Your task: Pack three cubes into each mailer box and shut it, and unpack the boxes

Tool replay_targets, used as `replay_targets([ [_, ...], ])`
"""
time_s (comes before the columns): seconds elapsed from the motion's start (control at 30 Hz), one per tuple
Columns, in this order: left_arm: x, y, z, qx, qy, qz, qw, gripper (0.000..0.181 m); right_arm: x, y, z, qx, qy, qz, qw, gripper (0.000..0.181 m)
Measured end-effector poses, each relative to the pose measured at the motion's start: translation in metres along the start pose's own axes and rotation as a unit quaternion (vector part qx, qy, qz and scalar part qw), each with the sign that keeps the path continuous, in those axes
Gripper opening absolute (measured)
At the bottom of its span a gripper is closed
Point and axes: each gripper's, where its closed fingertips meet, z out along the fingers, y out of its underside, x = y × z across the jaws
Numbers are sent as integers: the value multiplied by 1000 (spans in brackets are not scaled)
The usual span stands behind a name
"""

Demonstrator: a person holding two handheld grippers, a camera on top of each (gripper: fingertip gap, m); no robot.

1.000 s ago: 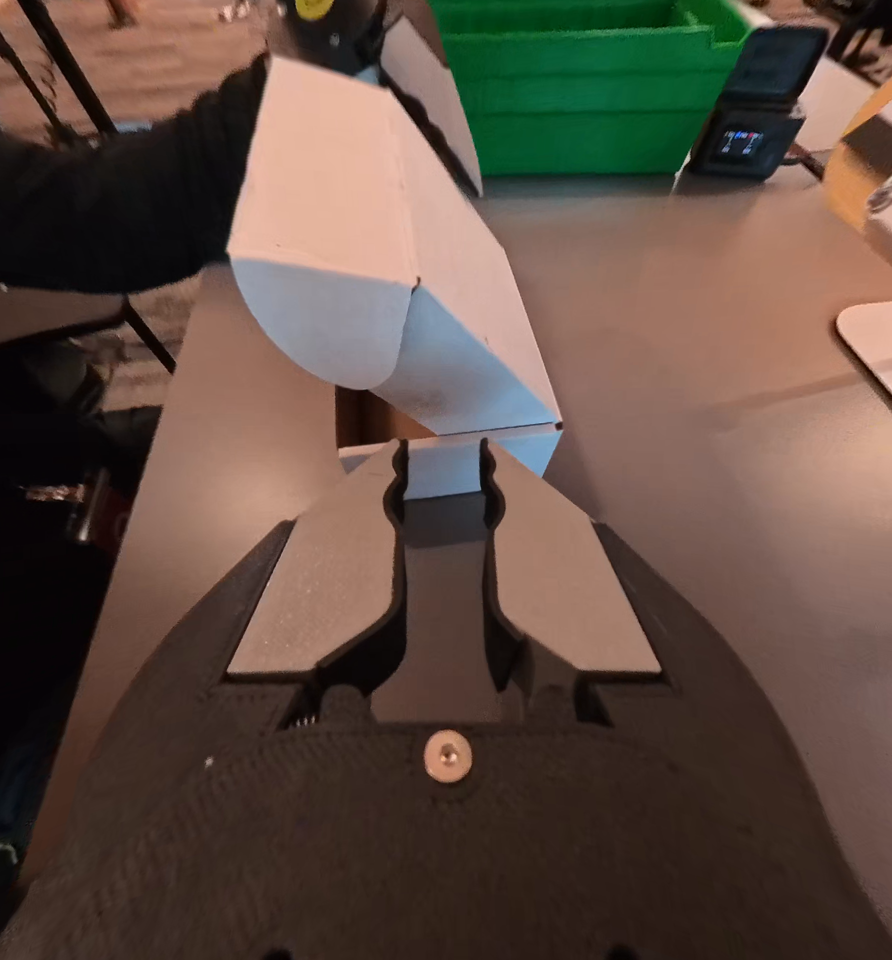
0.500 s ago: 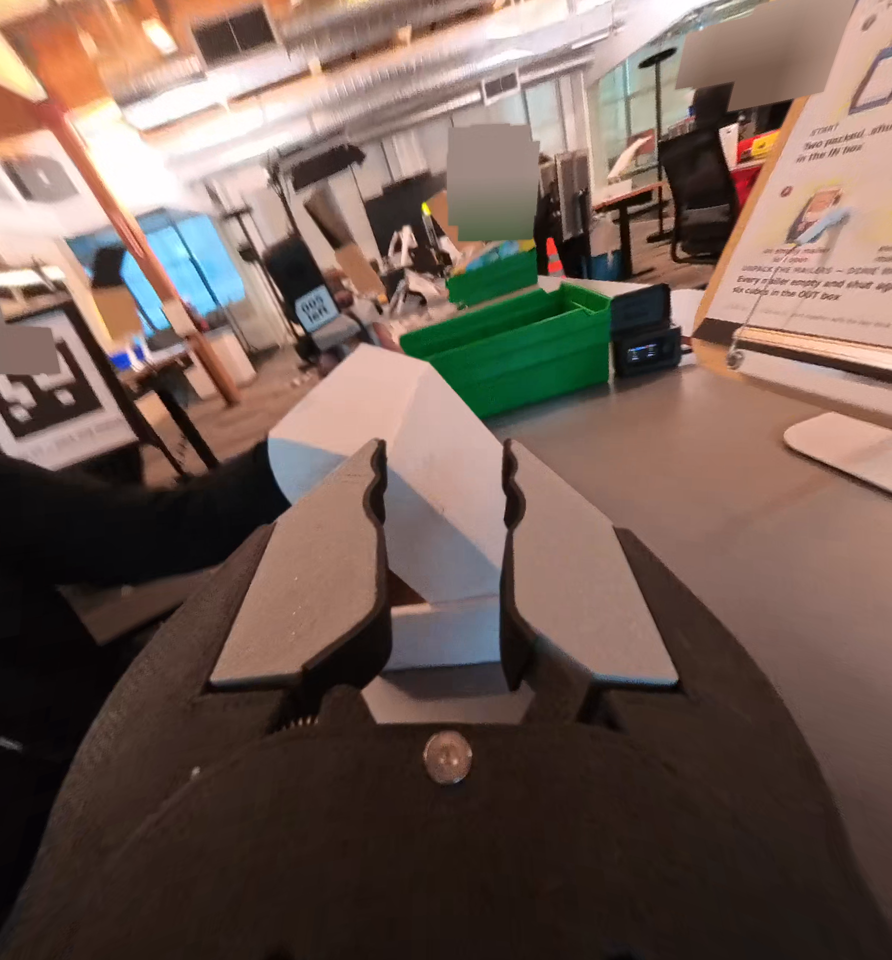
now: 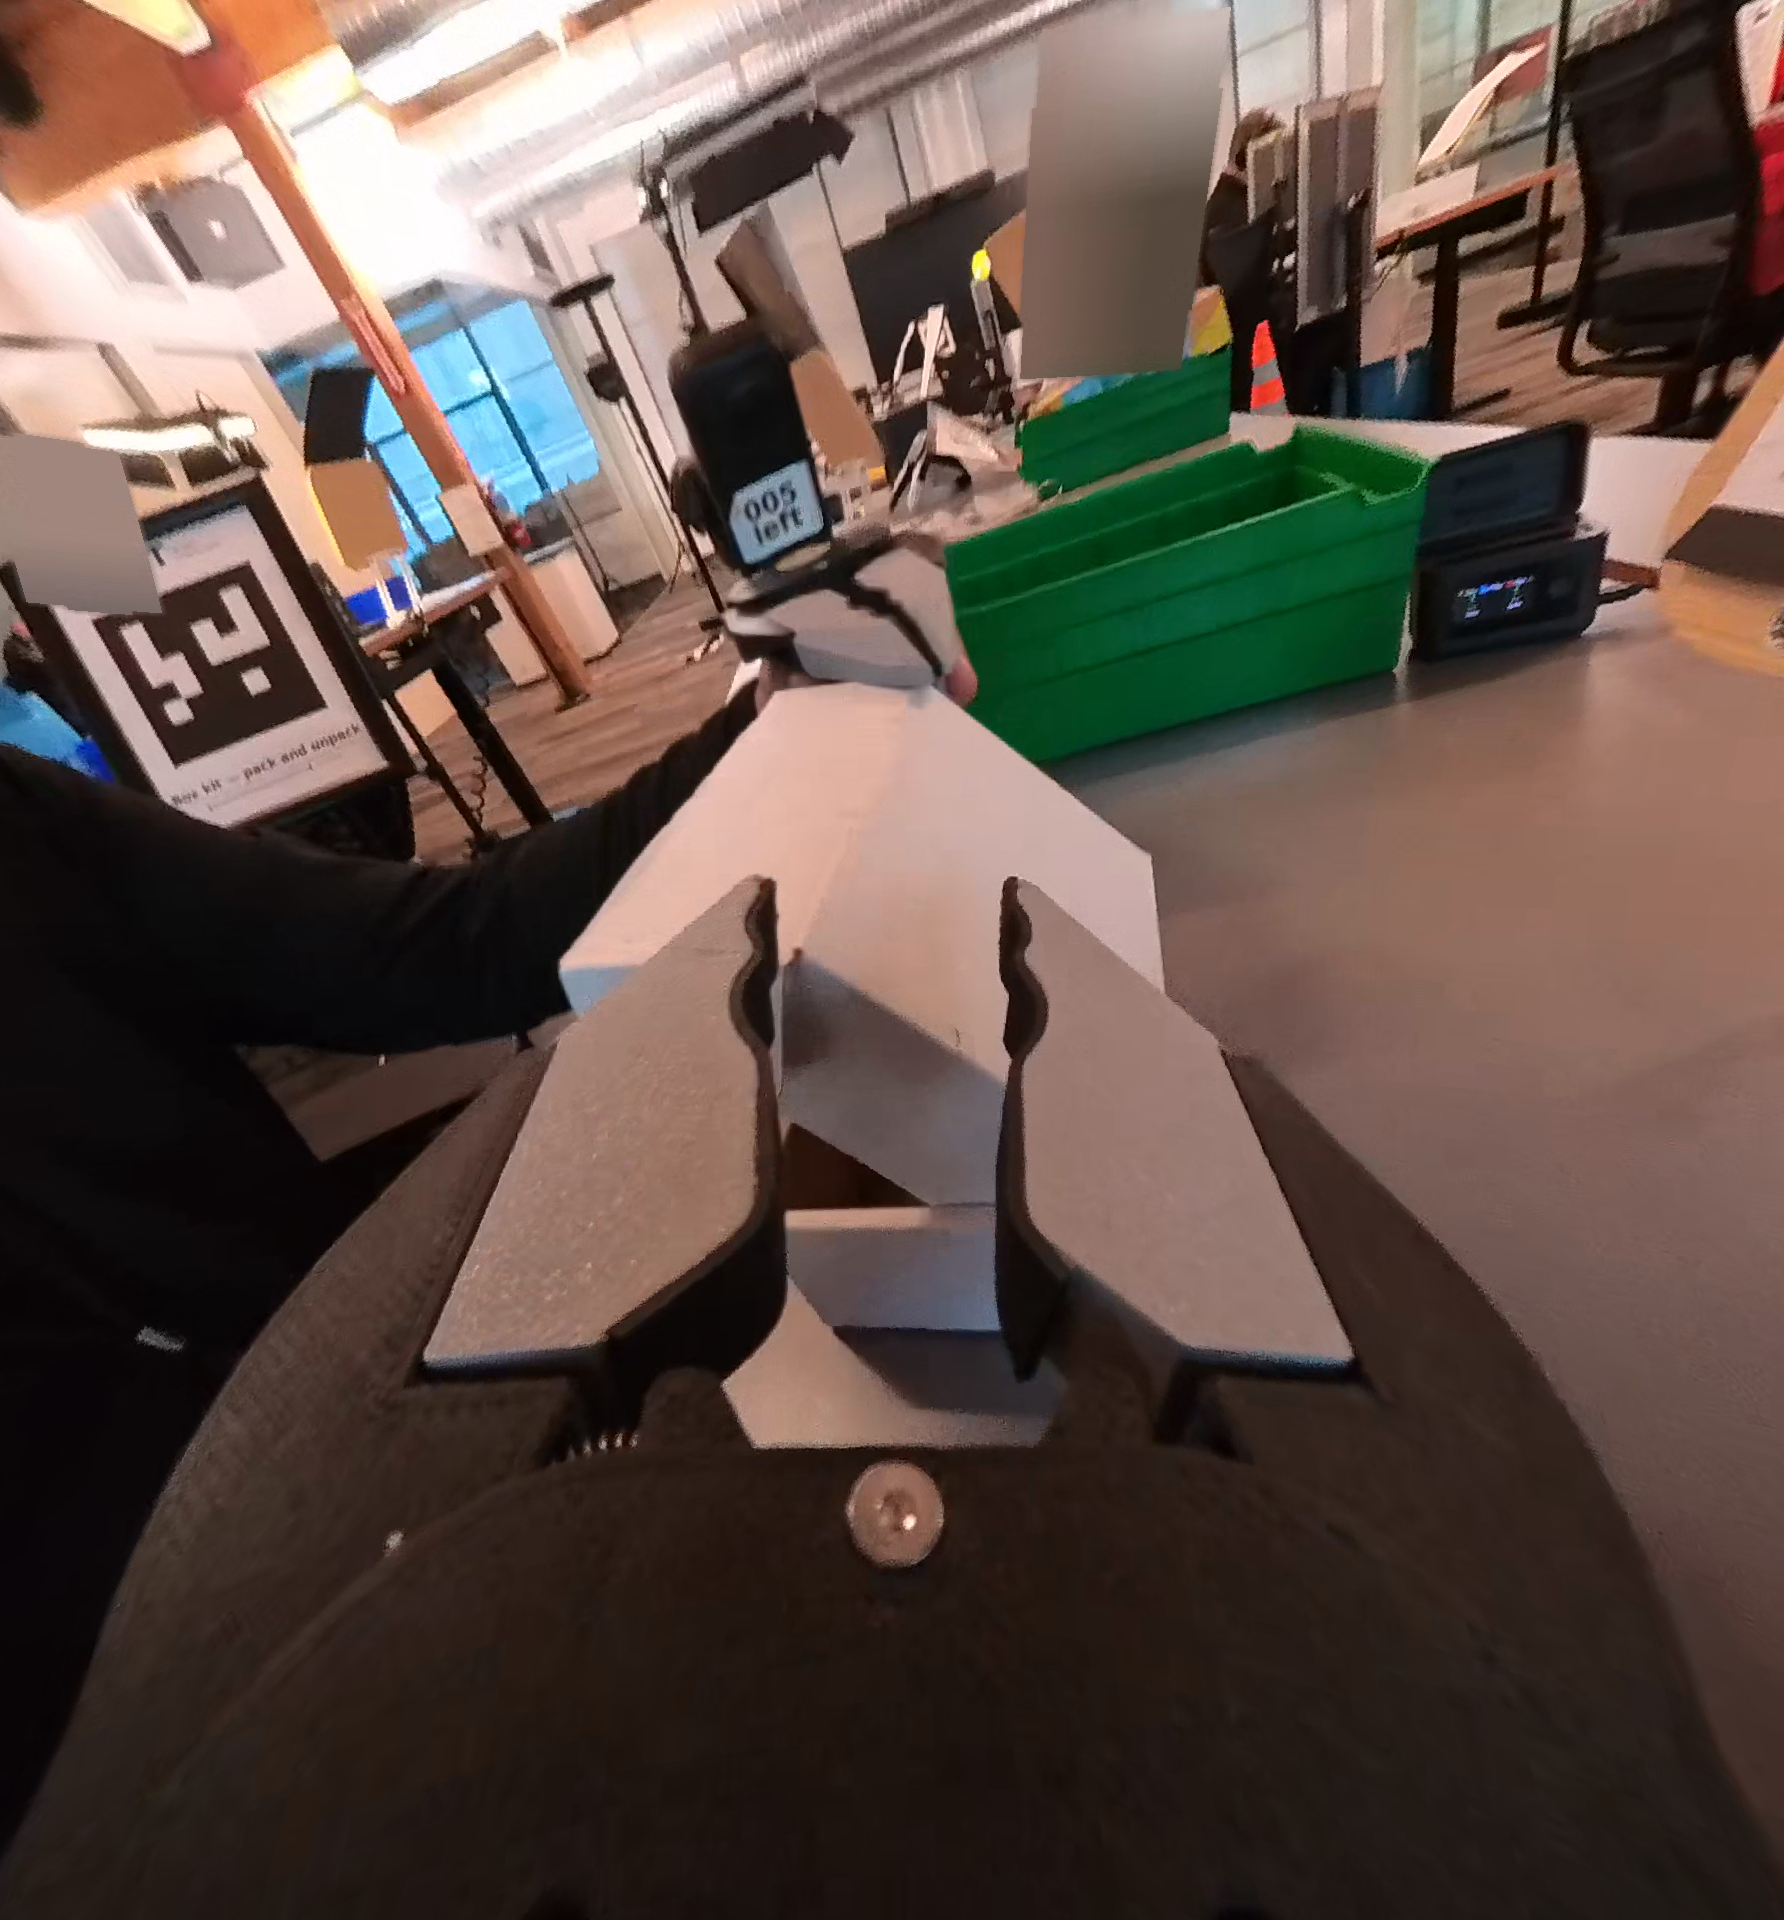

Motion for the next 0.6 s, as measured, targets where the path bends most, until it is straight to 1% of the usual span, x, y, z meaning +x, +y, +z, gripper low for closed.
replay_targets([
  [0.07,16,9,3,-23,41,7,999,0,0,10,3,-28,1,-8,1000,38],
  [0.2,35,29,4,-74,87,26,993,0,2,42,10,-118,12,-36,992,33],
  [0.3,41,53,6,-134,103,32,985,0,0,60,14,-165,10,-52,985,29],
  [0.4,43,82,8,-204,111,25,972,0,7,82,15,-222,29,-65,972,24],
  [0.43,44,85,9,-207,112,21,972,0,9,84,16,-224,35,-70,971,19],
  [0.5,44,85,10,-209,113,9,971,0,12,85,16,-223,42,-73,971,15],
  [0.57,44,85,10,-210,112,4,971,0,19,84,16,-220,65,-82,970,0],
  [0.6,44,86,10,-211,112,5,971,0,21,84,16,-219,69,-88,969,0],
])
